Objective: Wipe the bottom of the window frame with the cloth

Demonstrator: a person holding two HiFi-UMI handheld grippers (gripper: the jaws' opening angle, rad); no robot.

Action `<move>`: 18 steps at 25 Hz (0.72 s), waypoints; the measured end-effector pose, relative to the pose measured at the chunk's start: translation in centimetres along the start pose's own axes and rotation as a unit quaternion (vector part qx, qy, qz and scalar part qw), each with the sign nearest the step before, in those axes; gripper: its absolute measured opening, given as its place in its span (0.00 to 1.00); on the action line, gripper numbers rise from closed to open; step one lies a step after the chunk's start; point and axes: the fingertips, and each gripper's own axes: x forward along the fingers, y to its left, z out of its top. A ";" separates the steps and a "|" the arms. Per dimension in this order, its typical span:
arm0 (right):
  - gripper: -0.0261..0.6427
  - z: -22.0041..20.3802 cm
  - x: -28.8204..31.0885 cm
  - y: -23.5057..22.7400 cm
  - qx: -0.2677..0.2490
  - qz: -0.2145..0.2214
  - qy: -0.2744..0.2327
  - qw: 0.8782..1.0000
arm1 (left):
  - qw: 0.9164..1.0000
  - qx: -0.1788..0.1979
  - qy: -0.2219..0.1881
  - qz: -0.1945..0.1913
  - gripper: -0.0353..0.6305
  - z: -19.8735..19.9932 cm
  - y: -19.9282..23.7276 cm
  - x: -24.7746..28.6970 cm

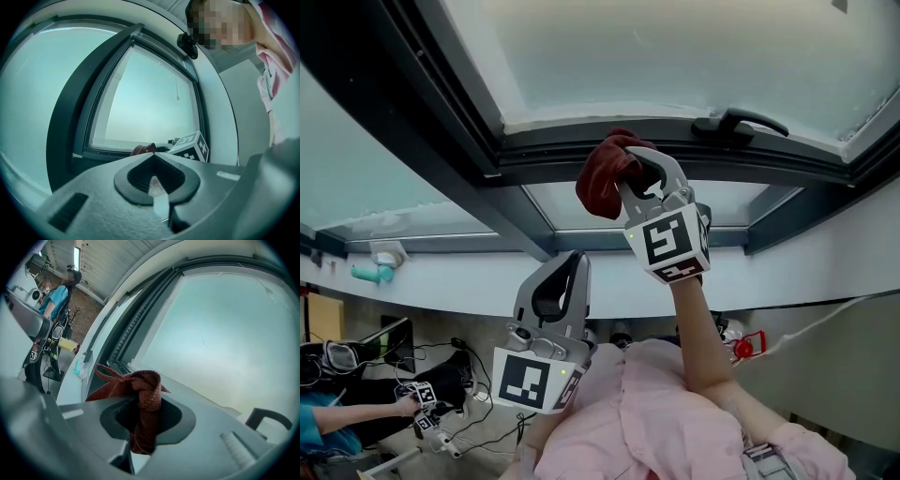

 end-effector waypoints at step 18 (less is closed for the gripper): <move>0.15 -2.0 -2.5 -3.2 0.018 -0.034 0.011 0.999 | 1.000 -0.001 -0.003 -0.008 0.05 0.0 -1.7 0.5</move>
